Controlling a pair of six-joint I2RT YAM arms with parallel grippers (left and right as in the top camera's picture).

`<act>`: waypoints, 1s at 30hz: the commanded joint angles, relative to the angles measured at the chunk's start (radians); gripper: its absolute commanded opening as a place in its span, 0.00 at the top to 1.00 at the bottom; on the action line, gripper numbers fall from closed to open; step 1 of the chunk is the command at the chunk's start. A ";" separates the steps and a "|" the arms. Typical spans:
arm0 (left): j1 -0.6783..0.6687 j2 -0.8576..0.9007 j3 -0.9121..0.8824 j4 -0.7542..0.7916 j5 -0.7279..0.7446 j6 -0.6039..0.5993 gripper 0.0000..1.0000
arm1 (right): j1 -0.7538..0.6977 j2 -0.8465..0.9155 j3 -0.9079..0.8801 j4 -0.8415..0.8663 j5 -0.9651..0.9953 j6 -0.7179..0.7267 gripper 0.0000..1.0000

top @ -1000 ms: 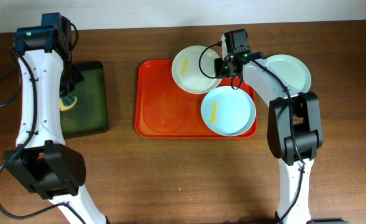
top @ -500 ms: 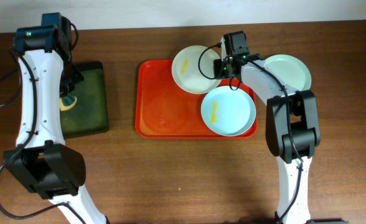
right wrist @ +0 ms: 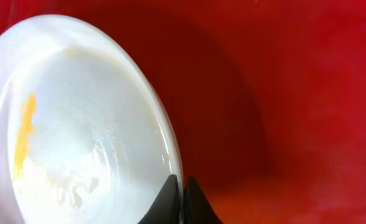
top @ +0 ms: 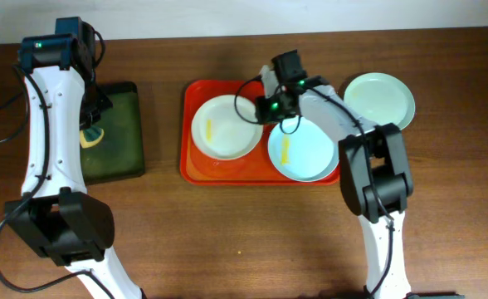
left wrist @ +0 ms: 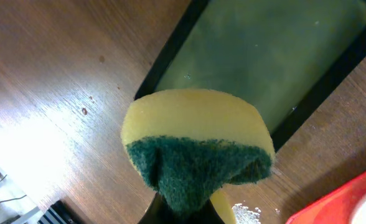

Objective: Clean dirty plates on tray and stack at the side
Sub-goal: 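Move the right gripper to grasp the rim of the white plate, then scrub the white plate with the sponge in the left gripper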

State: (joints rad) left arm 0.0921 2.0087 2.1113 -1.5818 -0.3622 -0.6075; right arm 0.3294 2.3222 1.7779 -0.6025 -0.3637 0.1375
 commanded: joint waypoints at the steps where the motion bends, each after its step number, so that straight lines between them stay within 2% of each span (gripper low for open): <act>1: 0.000 0.005 -0.003 0.002 0.007 -0.013 1.00 | -0.002 0.005 0.024 -0.008 0.060 -0.003 0.82; 4: 0.000 0.005 -0.003 0.002 0.008 -0.013 1.00 | -0.004 0.006 0.024 0.000 0.066 -0.034 0.72; 9: 0.000 0.005 -0.003 0.003 0.040 -0.013 1.00 | 0.022 0.011 0.006 0.000 0.066 -0.033 0.72; 11: 0.000 0.005 -0.003 0.023 0.086 0.024 1.00 | 0.031 0.019 0.005 0.000 0.066 -0.033 0.76; 14: -0.003 0.007 -0.006 0.072 0.204 0.117 1.00 | 0.043 0.033 0.005 -0.001 0.066 -0.033 0.92; 15: -0.007 0.007 -0.018 0.093 0.248 0.141 1.00 | 0.045 0.036 0.005 -0.002 0.065 -0.029 0.95; 21: -0.090 0.010 -0.222 0.320 0.468 0.189 1.00 | 0.045 0.036 0.005 -0.005 0.065 -0.003 0.96; 24: -0.180 0.011 -0.371 0.548 0.583 0.180 1.00 | 0.045 0.036 0.005 -0.001 0.066 0.010 0.96; 30: -0.327 0.034 -0.506 0.848 0.602 0.050 1.00 | 0.045 0.037 0.005 -0.013 0.066 0.009 0.96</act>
State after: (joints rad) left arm -0.1825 2.0235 1.6405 -0.8215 0.1959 -0.4850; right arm 0.3645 2.3295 1.7786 -0.6052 -0.3084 0.1364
